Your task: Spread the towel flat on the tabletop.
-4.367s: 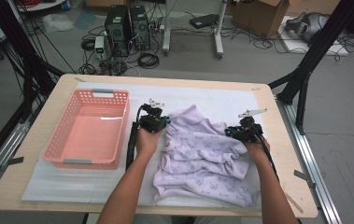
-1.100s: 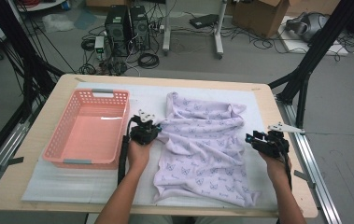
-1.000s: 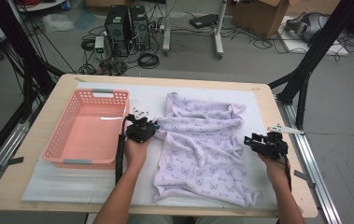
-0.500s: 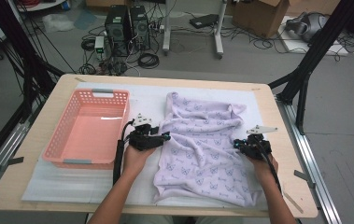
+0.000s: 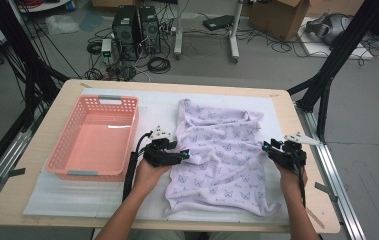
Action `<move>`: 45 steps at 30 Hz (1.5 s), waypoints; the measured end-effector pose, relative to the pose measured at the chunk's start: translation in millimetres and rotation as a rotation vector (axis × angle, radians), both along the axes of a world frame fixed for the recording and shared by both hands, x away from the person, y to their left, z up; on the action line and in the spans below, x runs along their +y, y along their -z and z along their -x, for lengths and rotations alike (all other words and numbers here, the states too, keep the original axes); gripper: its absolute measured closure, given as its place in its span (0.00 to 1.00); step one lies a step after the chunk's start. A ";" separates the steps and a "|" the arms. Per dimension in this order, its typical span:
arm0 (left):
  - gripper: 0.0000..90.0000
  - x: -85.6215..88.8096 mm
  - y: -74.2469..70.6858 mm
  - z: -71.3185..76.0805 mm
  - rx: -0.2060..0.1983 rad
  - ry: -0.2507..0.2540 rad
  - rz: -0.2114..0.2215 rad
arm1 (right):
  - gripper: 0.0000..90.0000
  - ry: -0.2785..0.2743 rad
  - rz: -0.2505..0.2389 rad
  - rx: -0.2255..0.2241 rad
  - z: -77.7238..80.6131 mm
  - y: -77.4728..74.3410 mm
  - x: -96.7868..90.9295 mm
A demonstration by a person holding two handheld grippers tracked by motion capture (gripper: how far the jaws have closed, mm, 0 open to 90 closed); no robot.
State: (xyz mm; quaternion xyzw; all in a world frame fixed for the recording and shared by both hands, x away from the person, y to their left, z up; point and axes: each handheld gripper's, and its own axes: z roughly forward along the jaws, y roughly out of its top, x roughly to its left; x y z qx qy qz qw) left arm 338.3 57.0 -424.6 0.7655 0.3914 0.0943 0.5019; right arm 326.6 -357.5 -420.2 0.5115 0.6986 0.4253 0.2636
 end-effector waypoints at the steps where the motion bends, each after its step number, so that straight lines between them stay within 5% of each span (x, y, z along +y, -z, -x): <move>1: 0.45 -0.4 0.5 1.5 -0.003 0.004 -0.004 | 0.69 -0.019 -0.019 -0.004 7.2 -2.2 -3.5; 9: 0.47 -9.5 16.6 9.3 0.027 0.022 -0.114 | 0.65 -0.109 0.011 0.088 23.8 2.2 -6.2; 12: 0.59 -12.9 22.6 8.1 0.011 0.014 -0.204 | 0.65 -0.116 0.014 0.127 24.0 10.3 -6.7; 15: 0.91 -7.2 22.0 2.4 0.003 -0.093 -0.174 | 0.66 -0.113 -0.013 0.130 22.9 12.0 -6.8; 20: 0.93 12.2 21.5 -15.7 -0.007 -0.275 -0.117 | 0.64 -0.112 -0.003 0.141 20.5 14.9 -5.7; 26: 0.93 17.7 24.7 -19.0 -0.013 -0.304 -0.098 | 0.60 -0.204 0.031 0.182 16.0 22.0 16.1; 28: 0.93 18.0 25.0 -19.8 -0.015 -0.317 -0.092 | 0.66 -0.197 0.114 0.191 12.7 25.6 30.1; 29: 0.93 18.6 25.0 -20.2 -0.015 -0.322 -0.089 | 0.75 -0.182 0.182 0.170 13.7 24.7 36.9; 30: 0.93 19.2 25.1 -20.5 -0.014 -0.328 -0.081 | 0.94 -0.195 0.194 0.178 11.9 23.5 40.4; 32: 0.93 21.5 24.9 -21.4 -0.018 -0.337 -0.076 | 0.99 -0.202 0.244 0.169 7.8 21.7 42.8; 34: 0.93 24.1 25.2 -23.1 -0.017 -0.360 -0.061 | 0.99 -0.151 0.276 0.156 0.1 21.4 38.9; 37: 0.93 22.9 25.0 -27.7 -0.009 -0.372 -0.049 | 0.99 -0.072 0.160 0.131 -15.4 24.0 17.9; 41: 0.93 14.2 21.1 -37.5 -0.029 -0.373 -0.027 | 0.99 0.044 0.093 0.082 -30.0 25.9 -0.7; 44: 0.87 7.4 21.1 -42.7 -0.024 -0.376 -0.012 | 0.99 0.097 0.098 0.049 -33.5 24.4 -5.2; 45: 0.74 7.2 21.5 -43.2 -0.005 -0.380 0.008 | 0.99 0.090 0.098 0.068 -34.0 24.9 -5.9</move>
